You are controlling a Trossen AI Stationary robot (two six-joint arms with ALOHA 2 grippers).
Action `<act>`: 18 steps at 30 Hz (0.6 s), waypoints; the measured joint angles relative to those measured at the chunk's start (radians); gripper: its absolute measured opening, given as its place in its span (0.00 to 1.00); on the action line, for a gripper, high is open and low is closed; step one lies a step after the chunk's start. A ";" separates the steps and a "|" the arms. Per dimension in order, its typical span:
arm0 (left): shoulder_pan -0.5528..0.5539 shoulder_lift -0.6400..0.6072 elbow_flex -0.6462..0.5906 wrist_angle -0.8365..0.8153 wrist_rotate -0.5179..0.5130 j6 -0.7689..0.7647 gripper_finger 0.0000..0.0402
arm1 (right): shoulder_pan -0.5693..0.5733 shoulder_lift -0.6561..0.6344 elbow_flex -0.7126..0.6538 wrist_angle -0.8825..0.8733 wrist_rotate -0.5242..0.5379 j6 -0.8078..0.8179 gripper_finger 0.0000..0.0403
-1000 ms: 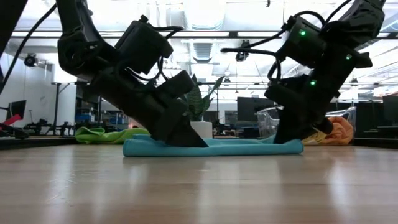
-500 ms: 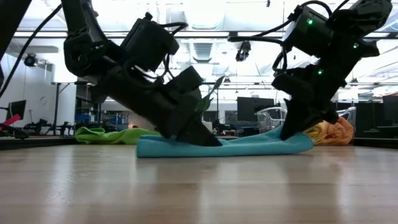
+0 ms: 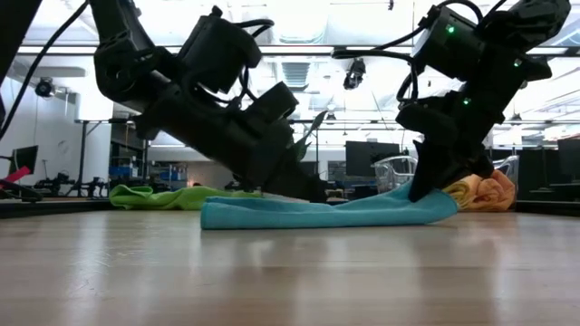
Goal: Roll microfiber towels into tight, uniform cylinder then place into a basket
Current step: Roll the blue microfiber cloth
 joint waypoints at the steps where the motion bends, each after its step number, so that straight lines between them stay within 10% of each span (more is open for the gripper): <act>1: 0.000 0.000 0.000 -0.012 0.000 0.001 0.00 | 0.000 0.000 0.000 -0.001 -0.001 0.000 0.08; 13: 0.038 -0.006 0.076 -0.024 0.000 0.133 0.00 | -0.032 -0.016 0.000 -0.047 -0.021 -0.044 0.48; 18: 0.098 0.052 0.179 -0.028 0.169 0.130 0.00 | -0.044 -0.068 0.000 -0.137 -0.050 -0.049 0.60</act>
